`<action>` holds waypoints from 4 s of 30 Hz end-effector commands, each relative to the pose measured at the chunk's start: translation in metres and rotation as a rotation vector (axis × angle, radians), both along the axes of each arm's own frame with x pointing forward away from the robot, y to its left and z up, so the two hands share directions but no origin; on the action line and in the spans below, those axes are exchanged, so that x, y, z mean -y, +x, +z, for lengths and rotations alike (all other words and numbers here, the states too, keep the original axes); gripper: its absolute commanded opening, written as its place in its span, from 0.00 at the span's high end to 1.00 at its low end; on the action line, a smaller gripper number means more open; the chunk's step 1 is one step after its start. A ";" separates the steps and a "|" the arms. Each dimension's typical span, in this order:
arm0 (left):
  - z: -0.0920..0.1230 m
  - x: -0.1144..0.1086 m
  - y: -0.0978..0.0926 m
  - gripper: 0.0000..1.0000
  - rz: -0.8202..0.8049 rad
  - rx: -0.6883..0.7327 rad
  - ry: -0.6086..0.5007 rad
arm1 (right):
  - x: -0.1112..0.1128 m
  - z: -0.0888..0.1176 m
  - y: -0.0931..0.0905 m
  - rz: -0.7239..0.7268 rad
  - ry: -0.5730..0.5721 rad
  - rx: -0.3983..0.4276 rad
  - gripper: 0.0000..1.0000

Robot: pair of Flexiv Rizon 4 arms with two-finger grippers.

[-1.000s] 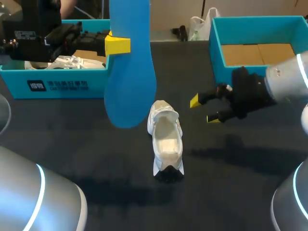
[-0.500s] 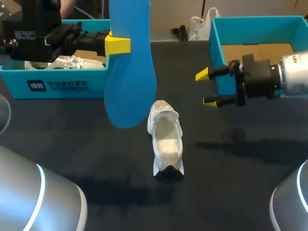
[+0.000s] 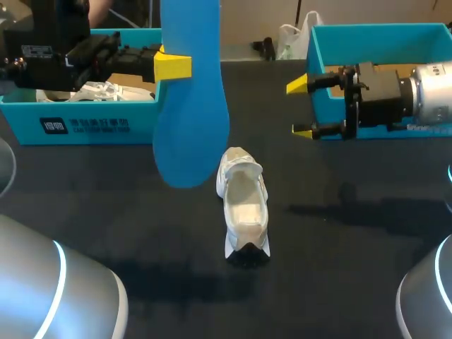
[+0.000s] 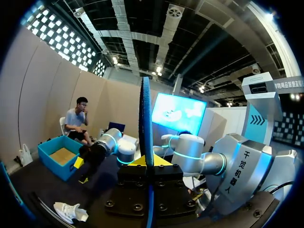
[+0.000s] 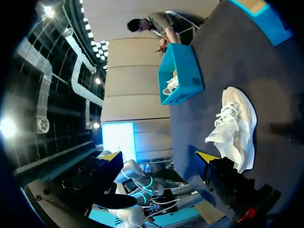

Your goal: Take the shoe out of the shoebox, open the shoe tongue, remove and reinsert the insole, then place the shoe into the shoebox

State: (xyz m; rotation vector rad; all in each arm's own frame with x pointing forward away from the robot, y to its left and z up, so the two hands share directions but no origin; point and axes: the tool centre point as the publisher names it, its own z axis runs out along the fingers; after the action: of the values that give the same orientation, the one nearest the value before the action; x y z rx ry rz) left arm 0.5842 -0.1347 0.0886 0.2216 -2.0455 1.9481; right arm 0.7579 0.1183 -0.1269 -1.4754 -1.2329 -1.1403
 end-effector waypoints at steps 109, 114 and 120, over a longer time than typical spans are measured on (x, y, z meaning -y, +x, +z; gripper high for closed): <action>-0.228 0.061 0.157 1.00 -0.043 2.024 0.057 | -0.053 -0.014 0.022 0.002 0.074 0.058 0.00; -0.231 0.063 0.161 1.00 -0.050 2.028 0.053 | -0.058 -0.017 0.018 0.003 0.052 0.047 0.00; -0.235 0.066 0.165 1.00 -0.059 2.029 0.051 | -0.059 -0.018 0.013 0.001 0.053 0.054 0.00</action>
State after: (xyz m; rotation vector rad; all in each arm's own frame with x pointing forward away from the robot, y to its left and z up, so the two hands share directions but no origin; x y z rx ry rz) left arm 0.7446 -0.1970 -0.1444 -2.6902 -2.5672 1.9798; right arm 0.7741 0.1752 -0.1451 -1.4065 -1.2321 -1.2065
